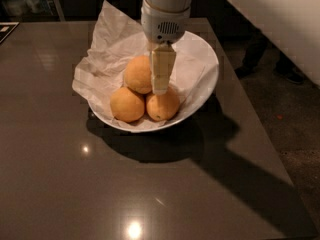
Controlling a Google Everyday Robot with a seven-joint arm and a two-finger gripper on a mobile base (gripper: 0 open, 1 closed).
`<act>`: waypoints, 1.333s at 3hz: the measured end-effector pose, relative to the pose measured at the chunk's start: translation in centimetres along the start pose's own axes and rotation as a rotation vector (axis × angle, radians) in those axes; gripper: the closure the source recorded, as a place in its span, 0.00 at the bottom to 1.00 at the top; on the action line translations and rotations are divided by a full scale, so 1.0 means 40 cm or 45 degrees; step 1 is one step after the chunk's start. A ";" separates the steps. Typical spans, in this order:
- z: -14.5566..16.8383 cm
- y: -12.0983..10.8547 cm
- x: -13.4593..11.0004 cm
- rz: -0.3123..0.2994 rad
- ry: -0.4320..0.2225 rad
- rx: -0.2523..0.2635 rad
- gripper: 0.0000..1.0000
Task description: Pick orange from white bowl
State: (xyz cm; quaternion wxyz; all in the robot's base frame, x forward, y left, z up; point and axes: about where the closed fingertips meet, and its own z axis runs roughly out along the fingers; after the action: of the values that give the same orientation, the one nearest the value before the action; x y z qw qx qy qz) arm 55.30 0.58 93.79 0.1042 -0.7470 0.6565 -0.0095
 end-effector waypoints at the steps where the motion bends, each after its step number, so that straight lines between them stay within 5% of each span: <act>1: 0.029 0.000 -0.019 -0.022 0.014 -0.034 0.23; 2: 0.050 -0.001 -0.032 -0.033 0.017 -0.058 0.23; 4: 0.051 -0.001 -0.032 -0.033 0.017 -0.058 0.64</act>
Offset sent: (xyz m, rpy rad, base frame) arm -0.0078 0.0123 -0.0291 -0.0696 0.1070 0.0401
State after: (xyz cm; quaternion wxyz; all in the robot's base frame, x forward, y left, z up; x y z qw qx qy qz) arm 55.47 2.13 91.97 0.0825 -0.7576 0.6475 -0.0007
